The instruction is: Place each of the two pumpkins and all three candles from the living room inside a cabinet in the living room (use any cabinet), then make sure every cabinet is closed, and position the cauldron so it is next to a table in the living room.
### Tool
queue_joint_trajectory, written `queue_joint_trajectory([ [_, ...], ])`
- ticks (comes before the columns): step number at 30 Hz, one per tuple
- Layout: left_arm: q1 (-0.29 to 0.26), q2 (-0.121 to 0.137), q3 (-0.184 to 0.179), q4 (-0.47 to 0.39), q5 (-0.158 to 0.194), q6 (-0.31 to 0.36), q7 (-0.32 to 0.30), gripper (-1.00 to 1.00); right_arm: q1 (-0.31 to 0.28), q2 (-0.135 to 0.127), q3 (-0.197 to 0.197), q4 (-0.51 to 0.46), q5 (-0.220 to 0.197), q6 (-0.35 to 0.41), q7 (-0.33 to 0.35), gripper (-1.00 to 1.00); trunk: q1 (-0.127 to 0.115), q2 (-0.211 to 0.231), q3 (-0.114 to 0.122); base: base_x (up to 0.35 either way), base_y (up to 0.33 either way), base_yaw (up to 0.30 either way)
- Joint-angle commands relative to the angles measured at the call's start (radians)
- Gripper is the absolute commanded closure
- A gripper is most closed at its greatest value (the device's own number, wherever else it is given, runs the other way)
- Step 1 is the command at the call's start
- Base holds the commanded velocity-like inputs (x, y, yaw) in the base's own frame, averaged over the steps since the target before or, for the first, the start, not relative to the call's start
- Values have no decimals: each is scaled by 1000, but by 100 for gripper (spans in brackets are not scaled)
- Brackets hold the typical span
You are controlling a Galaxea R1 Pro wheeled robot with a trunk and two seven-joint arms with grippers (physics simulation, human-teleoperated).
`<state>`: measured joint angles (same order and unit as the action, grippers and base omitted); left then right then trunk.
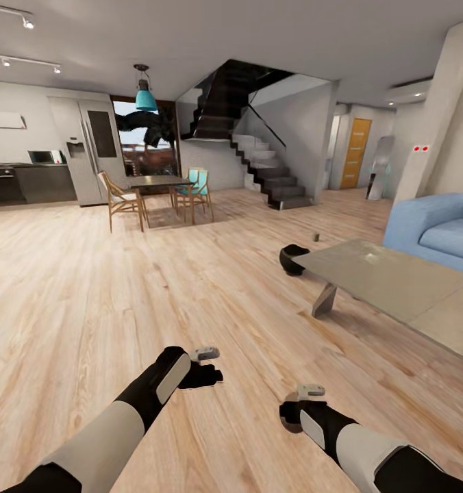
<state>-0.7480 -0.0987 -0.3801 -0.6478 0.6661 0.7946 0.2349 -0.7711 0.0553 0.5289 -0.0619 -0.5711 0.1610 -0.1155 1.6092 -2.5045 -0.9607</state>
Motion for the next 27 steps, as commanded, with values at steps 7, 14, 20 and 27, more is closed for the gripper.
queue_joint_trajectory([
  [7, -1, -2, -3, -1, 10, 2, 9, -100, 0, 0, 10, -2, -7, 6, -6, 100, 0, 0, -1, 291, 168, 0],
  [14, -1, -3, -3, -1, 10, 2, 9, -100, 0, 0, 10, -2, -7, 6, -7, 100, 0, 0, -1, 291, 164, 0],
  [20, -1, -3, -3, 0, 9, 2, 9, -100, 0, 1, 10, -2, -7, 6, -6, 100, 0, 0, -1, 291, 162, 0],
  [27, -1, -3, -3, 0, 9, 2, 9, -100, 0, 1, 10, -2, -7, 6, -6, 100, 0, 0, -1, 292, 160, 0],
])
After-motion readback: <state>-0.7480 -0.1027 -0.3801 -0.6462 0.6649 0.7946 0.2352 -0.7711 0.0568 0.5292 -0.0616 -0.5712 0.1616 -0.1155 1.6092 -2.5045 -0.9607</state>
